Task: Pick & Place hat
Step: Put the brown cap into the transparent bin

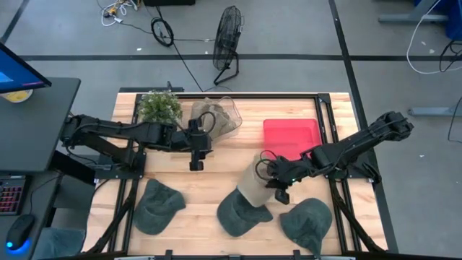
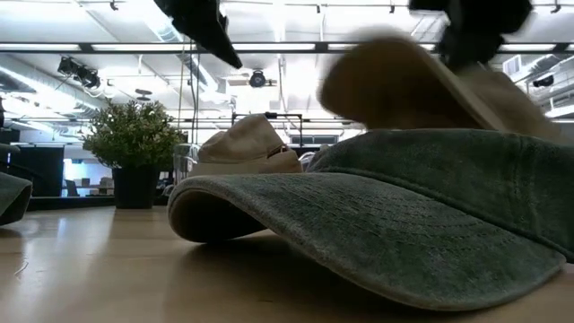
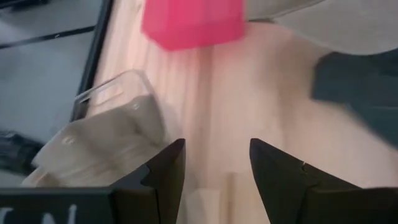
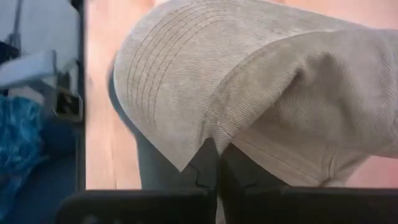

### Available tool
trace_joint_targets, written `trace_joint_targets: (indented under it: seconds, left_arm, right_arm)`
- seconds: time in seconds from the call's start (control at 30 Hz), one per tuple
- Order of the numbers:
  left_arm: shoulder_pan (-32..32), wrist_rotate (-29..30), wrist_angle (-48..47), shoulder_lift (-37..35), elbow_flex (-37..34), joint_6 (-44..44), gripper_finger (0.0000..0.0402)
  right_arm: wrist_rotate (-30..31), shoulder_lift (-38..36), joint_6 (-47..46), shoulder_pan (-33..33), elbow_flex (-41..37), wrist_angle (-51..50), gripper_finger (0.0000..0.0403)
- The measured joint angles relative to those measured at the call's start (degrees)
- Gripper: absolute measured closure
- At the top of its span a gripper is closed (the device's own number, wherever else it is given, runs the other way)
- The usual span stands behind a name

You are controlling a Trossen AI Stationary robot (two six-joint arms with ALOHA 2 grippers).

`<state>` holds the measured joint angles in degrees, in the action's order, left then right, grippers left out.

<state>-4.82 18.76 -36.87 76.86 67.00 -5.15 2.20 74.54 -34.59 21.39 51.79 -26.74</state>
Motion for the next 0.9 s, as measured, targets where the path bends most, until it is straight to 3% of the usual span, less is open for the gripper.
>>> trace_joint_targets:
  seconds: [0.2,0.43,0.9]
  left_arm:
    - [-2.32,-1.26,1.45,0.00,0.00,-0.02,0.0218]
    - [-4.28,-1.32,5.55,0.02,0.00,-0.66,0.0218]
    - [-4.00,-1.31,15.64,0.66,0.06,-14.76,0.0218]
  right_arm:
    - [3.69,0.00,9.44,-0.50,5.26,-0.11,0.0400]
    - [11.57,1.37,21.46,-4.68,5.62,5.57,0.0401]
    - [11.95,12.23,46.55,-13.58,5.64,19.41,0.0401]
